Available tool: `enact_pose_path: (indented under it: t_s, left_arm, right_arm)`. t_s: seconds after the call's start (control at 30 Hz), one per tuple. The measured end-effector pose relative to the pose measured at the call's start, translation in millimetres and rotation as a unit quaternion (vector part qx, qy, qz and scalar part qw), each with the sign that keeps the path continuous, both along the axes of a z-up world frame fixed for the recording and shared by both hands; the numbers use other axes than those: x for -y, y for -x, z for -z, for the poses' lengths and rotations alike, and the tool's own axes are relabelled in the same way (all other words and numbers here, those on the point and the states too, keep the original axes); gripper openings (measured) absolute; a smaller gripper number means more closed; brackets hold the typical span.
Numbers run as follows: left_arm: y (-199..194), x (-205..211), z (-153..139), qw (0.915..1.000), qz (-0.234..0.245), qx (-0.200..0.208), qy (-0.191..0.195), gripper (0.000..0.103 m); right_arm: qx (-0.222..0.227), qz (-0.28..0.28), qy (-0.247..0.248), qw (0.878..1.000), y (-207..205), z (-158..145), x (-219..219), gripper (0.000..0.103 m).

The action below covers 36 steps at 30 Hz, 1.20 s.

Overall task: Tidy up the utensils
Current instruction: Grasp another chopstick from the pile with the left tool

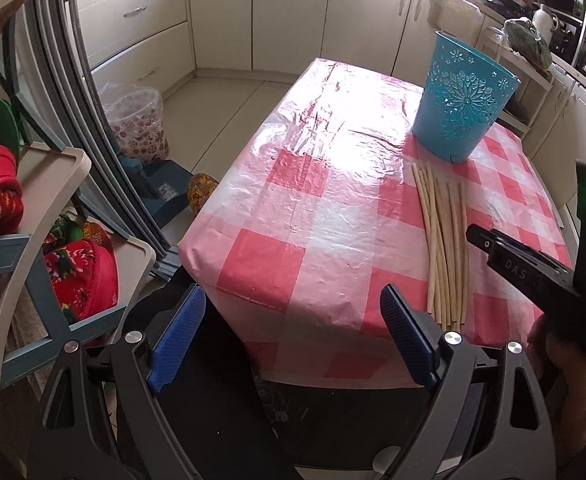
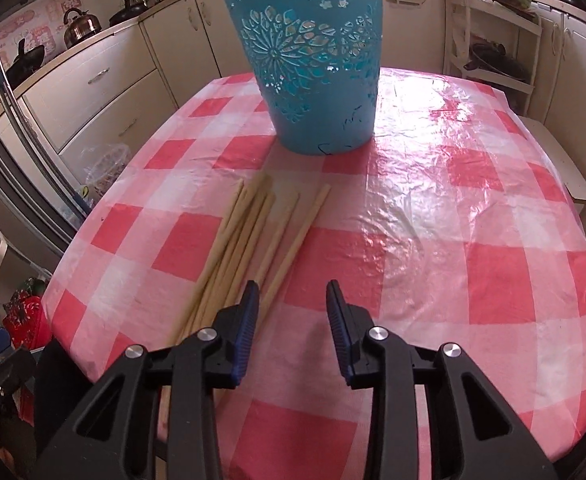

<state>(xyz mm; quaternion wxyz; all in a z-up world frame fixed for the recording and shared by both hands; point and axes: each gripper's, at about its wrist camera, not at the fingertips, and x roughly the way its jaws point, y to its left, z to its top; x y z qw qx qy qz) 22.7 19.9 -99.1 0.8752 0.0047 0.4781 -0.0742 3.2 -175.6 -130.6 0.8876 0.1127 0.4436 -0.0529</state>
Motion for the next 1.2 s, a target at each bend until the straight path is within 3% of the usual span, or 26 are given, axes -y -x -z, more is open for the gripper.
enact_pose_path:
  t_s: [0.23, 0.47, 0.67, 0.9, 1.03, 1.2]
  left_arm:
    - [-29, 35, 4, 0.9991, 0.042, -0.003, 0.01, 0.085]
    - [-70, 101, 18, 0.9945, 0.104, -0.012, 0.008, 0.08]
    - [-99, 141, 34, 0.9904, 0.132, -0.038, 0.009, 0.053]
    - [-117, 148, 48, 0.9892, 0.127, -0.067, 0.029, 0.016]
    - [-119, 142, 47, 0.989, 0.121, -0.069, 0.05, 0.005]
    - [-121, 126, 41, 0.9882, 0.112, -0.07, 0.077, 0.005]
  right_arm:
    - [-0.021, -0.032, 0.037, 0.999, -20, 6, 9, 0.015]
    - [-0.021, -0.074, 0.031, 0.997, -13, 5, 32, 0.014]
    - [0.004, -0.065, -0.007, 0.998, -7, 8, 42, 0.014]
    - [0.021, -0.067, -0.035, 0.997, -5, 10, 50, 0.014]
    - [0.025, -0.068, -0.046, 0.996, -4, 10, 53, 0.014]
    - [0.025, -0.068, -0.052, 0.996, -4, 9, 53, 0.014]
